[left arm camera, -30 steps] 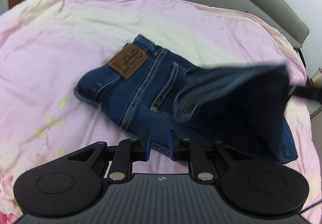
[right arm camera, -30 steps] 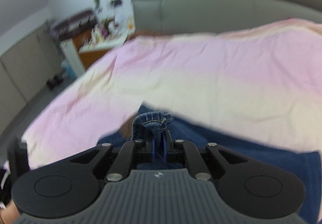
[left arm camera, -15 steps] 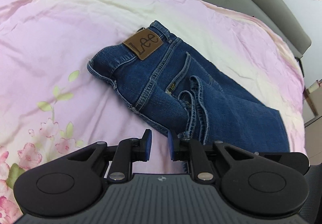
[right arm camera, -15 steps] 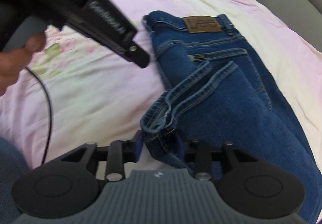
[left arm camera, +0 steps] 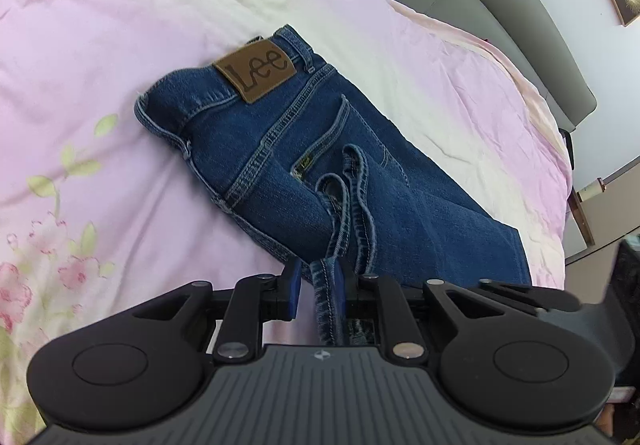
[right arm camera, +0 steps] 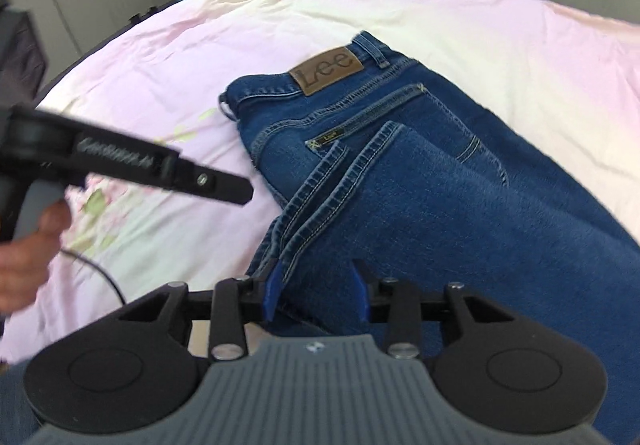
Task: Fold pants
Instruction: 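Lay the hem on the waistband with the right gripper while the left gripper pinches the hem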
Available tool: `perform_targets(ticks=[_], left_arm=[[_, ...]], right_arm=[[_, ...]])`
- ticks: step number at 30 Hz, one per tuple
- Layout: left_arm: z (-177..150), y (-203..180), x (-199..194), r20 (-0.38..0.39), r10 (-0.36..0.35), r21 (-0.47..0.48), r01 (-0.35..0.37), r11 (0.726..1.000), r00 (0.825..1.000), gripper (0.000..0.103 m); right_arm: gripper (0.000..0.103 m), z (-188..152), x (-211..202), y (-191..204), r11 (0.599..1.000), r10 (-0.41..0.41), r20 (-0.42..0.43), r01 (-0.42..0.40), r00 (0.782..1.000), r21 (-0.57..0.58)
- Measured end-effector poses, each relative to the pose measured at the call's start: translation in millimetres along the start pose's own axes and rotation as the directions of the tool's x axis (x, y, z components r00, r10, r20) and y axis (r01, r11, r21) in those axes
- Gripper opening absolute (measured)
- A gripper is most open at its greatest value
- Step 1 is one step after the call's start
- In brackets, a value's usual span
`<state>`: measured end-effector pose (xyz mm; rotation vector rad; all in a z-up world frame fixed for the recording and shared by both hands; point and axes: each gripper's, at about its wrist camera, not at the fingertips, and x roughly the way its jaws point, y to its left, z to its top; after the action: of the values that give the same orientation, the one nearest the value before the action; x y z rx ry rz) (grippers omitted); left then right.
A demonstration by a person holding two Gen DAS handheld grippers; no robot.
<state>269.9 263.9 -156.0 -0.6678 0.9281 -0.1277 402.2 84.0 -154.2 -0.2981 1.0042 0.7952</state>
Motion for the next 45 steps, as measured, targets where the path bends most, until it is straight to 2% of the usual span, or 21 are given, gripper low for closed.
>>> perform_targets(ticks=[1,4,6,7,8,9,11,13,16,18,19,20,23,27,28,32,34,37,40,43,45], left_arm=[[-0.4,1.9,1.8,-0.001,-0.009,-0.014,0.009,1.000,1.000,0.027],[-0.6,7.2,8.9,-0.005,-0.023,-0.059,0.023,0.998,1.000,0.028],[-0.9,7.5,13.4,-0.016,-0.012,-0.059,0.011,0.998,1.000,0.028],[-1.7,6.9,14.6,-0.016,-0.007,-0.055,0.007,0.998,1.000,0.028],[-2.4,6.6,15.3,-0.017,-0.007,-0.052,0.006,0.999,1.000,0.028],[-2.9,6.8,16.0,-0.018,-0.012,-0.052,0.011,0.999,1.000,0.028],[-3.7,8.4,17.8,-0.013,-0.036,-0.065,0.035,0.997,0.999,0.037],[-3.8,12.0,20.3,-0.008,-0.039,-0.090,0.039,0.995,0.999,0.042],[-4.7,13.5,22.0,0.023,0.027,-0.114,-0.024,0.993,0.999,0.042],[-4.7,11.4,20.9,0.035,0.074,-0.106,-0.069,0.992,0.997,0.042],[-4.2,10.2,20.1,0.037,0.086,-0.101,-0.081,0.992,0.996,0.042],[-3.4,9.1,18.4,0.043,0.100,-0.093,-0.095,0.991,0.994,0.042],[-0.7,7.2,13.7,0.057,0.134,-0.061,-0.130,0.990,0.989,0.042],[1.2,10.9,14.0,0.044,0.121,-0.060,-0.118,0.991,0.992,0.042],[1.2,10.8,14.5,0.042,0.112,-0.058,-0.109,0.992,0.993,0.042],[-0.4,14.7,15.6,0.036,0.047,-0.069,-0.044,0.997,0.998,0.042],[-1.8,18.6,15.6,0.038,0.031,-0.086,-0.028,0.996,0.999,0.042],[-3.9,24.1,17.0,0.028,0.015,-0.111,-0.012,0.994,0.999,0.042],[-5.4,27.3,17.5,0.025,-0.012,-0.133,0.016,0.991,1.000,0.043],[-5.3,30.0,18.2,0.032,-0.044,-0.165,0.048,0.985,0.999,0.049],[-4.5,29.6,19.5,0.033,-0.062,-0.171,0.067,0.983,0.998,0.052]], right_arm=[[0.033,0.7,5.9,-2.0,0.999,0.025,0.006,-0.025,1.000,0.039],[0.033,1.5,25.5,-4.7,0.990,0.053,-0.003,-0.052,0.999,0.130],[0.019,0.7,36.4,-4.8,0.989,0.017,-0.016,-0.014,1.000,0.147],[0.000,-0.4,40.8,-6.4,0.988,-0.011,-0.021,0.014,1.000,0.152],[0.000,-1.5,42.6,-8.7,0.988,-0.039,-0.027,0.042,0.999,0.149],[0.000,-3.3,42.5,-13.3,0.987,-0.021,-0.026,0.025,0.999,0.156],[0.000,-8.2,36.3,-22.5,0.983,0.016,-0.022,-0.012,1.000,0.185],[0.000,-14.4,26.2,-29.0,0.973,0.085,-0.010,-0.081,0.996,0.217],[0.000,-17.0,12.6,-27.8,0.976,0.090,0.010,-0.091,0.996,0.198],[0.011,-8.5,10.6,-22.3,0.986,0.032,0.027,-0.036,0.999,0.165],[0.031,-2.6,10.4,-19.5,0.988,0.000,0.042,-0.006,0.999,0.156],[0.037,2.8,11.6,-17.7,0.988,-0.015,0.056,0.006,0.998,0.157],[0.036,20.8,26.6,-7.8,0.986,-0.080,0.047,0.073,0.996,0.147],[0.039,31.2,51.8,0.0,0.977,-0.175,0.013,0.172,0.984,0.123],[0.036,31.2,55.1,0.0,0.977,-0.179,0.011,0.177,0.984,0.122],[0.020,27.4,51.6,-15.4,0.979,-0.123,0.025,0.117,0.992,0.165],[0.011,24.9,41.7,-26.1,0.979,-0.057,0.045,0.047,0.997,0.199],[0.004,21.8,26.8,-42.7,0.967,0.023,0.052,-0.035,0.998,0.252],[0.002,18.1,14.7,-62.0,0.936,0.093,0.072,-0.112,0.993,0.335],[0.000,17.0,8.9,-65.9,0.909,0.172,0.090,-0.194,0.981,0.370],[0.000,15.3,1.9,-51.4,0.927,0.189,0.068,-0.201,0.980,0.317]])
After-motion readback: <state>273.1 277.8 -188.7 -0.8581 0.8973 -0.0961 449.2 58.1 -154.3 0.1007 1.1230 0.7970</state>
